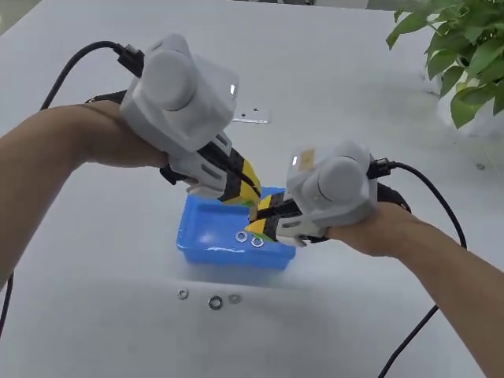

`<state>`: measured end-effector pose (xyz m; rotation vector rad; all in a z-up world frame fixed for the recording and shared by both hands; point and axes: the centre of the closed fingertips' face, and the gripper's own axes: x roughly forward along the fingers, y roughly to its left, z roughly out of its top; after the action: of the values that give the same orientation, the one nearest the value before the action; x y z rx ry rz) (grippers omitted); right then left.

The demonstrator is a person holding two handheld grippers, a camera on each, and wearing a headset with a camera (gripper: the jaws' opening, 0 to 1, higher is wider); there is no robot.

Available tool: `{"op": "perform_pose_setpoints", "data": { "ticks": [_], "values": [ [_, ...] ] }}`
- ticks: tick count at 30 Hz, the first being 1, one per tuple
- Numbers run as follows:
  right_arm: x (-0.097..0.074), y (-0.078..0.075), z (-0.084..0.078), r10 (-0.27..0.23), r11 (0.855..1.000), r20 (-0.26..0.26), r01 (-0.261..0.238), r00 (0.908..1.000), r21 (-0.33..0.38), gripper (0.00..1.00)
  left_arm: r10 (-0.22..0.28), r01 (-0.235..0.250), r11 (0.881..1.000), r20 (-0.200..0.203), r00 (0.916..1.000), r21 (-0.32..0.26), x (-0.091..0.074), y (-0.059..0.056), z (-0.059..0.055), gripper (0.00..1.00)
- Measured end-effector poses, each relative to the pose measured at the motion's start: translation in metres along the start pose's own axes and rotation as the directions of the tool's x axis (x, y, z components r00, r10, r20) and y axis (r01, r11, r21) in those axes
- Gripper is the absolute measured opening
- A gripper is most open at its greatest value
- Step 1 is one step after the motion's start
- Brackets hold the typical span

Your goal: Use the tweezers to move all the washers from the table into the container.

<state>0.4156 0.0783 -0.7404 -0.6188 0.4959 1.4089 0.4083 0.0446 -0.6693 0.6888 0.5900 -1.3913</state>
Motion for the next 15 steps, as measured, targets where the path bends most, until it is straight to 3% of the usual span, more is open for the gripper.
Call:
{"op": "perform_pose_setpoints", "data": {
  "ticks": [15],
  "values": [
    [0.014, -0.013, -0.017, 0.001, 1.000, -0.002, -0.001, 1.0000, 0.007, 0.09, 0.014, -0.014, 1.000, 0.001, 0.9999, 0.002, 0.017, 0.013, -0.013, 0.06]
  ]
}}
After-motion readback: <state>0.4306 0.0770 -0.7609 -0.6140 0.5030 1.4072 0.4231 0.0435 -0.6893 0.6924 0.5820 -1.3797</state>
